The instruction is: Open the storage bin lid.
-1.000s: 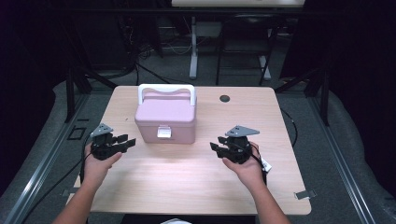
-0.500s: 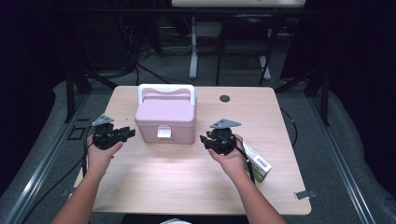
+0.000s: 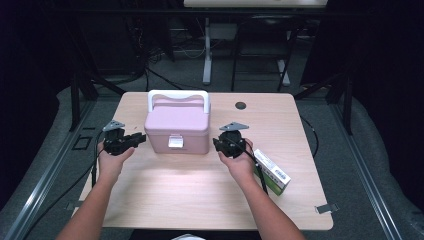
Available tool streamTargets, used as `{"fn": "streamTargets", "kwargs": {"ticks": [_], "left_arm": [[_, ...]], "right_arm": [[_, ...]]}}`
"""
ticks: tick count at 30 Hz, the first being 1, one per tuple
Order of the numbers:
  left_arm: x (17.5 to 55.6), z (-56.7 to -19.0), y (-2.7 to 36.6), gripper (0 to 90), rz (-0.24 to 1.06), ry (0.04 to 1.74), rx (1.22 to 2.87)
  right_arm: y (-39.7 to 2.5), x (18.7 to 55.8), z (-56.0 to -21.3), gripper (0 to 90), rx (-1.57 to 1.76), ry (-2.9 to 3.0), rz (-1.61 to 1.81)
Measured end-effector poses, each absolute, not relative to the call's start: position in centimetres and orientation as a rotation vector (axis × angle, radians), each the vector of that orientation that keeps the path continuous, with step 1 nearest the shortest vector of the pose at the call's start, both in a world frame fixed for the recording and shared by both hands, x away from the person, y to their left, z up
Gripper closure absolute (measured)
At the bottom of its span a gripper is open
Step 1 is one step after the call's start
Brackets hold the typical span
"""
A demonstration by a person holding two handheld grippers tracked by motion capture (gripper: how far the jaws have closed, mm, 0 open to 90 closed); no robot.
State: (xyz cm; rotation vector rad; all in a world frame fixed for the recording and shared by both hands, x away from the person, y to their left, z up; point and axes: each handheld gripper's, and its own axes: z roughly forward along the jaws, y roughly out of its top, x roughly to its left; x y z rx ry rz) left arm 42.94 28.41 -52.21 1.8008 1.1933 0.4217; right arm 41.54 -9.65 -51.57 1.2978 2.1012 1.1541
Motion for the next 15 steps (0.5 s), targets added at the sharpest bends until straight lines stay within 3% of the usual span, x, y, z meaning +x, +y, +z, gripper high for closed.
{"fn": "streamTargets", "kwargs": {"ticks": [15], "left_arm": [[44.7,-52.7,27.4,89.0,0.404,1.189,1.806]], "right_arm": [[-9.0,43.6,-53.4,77.9,1.358,2.054,1.182]]}}
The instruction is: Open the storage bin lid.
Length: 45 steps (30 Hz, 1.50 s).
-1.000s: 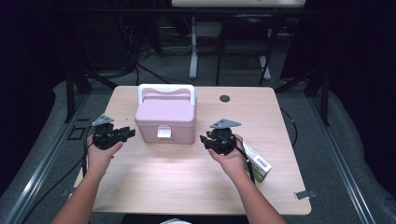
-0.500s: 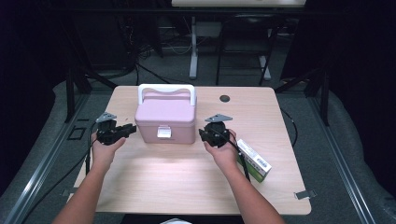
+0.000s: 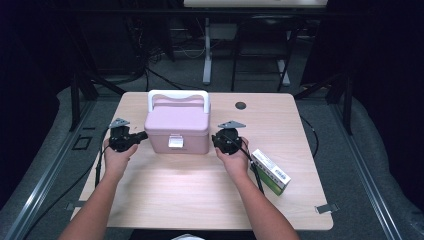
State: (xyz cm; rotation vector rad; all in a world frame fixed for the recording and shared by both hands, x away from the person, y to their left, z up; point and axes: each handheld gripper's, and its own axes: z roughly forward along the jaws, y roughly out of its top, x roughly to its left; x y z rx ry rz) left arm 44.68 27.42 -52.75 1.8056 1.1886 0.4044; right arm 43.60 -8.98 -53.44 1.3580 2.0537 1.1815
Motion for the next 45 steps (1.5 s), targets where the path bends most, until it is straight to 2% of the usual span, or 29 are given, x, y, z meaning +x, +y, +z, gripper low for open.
{"fn": "streamTargets", "kwargs": {"ticks": [15,21,45], "left_arm": [[45.2,-52.8,26.4,89.6,0.393,1.192,1.813],[45.1,-52.7,26.1,89.7,0.414,1.212,1.807],[42.9,-52.7,25.4,89.9,0.393,1.210,1.812]], "right_arm": [[-8.7,44.8,-53.4,81.3,1.365,2.012,1.149],[-8.3,44.5,-53.4,89.7,1.337,2.020,1.124],[-8.8,42.3,-53.2,89.9,1.358,2.024,1.099]]}}
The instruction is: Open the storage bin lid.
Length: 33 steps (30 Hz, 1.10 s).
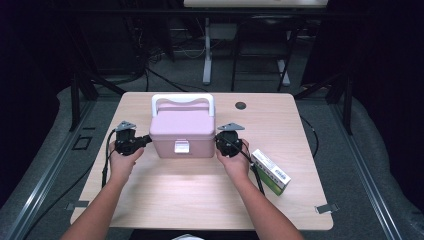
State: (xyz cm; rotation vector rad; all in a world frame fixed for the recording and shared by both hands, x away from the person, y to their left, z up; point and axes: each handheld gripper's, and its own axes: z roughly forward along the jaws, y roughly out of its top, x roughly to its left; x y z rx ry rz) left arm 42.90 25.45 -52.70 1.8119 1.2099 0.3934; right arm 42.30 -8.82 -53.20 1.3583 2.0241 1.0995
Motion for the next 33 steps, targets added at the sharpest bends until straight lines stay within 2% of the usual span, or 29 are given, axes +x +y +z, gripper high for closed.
{"fn": "streamTargets", "kwargs": {"ticks": [33], "left_arm": [[36.1,-52.5,23.6,89.9,0.346,1.111,1.891]], "right_arm": [[-11.4,34.7,-53.0,90.0,1.333,2.065,1.080]]}}
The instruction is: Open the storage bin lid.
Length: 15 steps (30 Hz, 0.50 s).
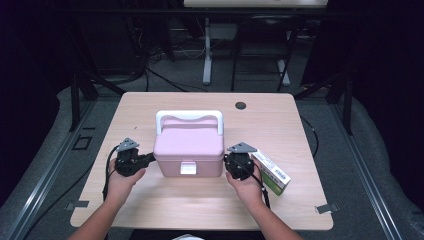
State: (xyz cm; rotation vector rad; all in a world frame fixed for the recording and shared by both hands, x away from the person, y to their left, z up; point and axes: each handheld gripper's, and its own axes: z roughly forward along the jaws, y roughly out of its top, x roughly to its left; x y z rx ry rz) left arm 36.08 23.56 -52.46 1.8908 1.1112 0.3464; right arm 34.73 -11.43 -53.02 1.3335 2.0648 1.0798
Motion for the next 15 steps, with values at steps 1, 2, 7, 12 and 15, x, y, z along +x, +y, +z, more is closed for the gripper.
{"fn": "streamTargets", "kwargs": {"ticks": [1,2,7,12,15], "left_arm": [[35.8,-52.4,23.5,89.9,0.343,1.106,1.895],[35.6,-52.4,23.5,90.0,0.344,1.106,1.898],[34.2,-52.5,23.2,89.9,0.331,1.087,1.895],[33.0,-52.5,23.0,89.9,0.324,1.071,1.909],[32.3,-52.5,22.8,89.9,0.312,1.062,1.908]], "right_arm": [[-11.5,34.4,-53.0,90.0,1.327,2.068,1.078],[-11.6,34.1,-53.0,90.0,1.329,2.071,1.079],[-12.1,32.8,-53.0,90.0,1.318,2.084,1.080],[-12.6,31.6,-53.0,90.0,1.326,2.084,1.095],[-12.9,30.6,-53.1,90.0,1.301,2.097,1.085]]}}
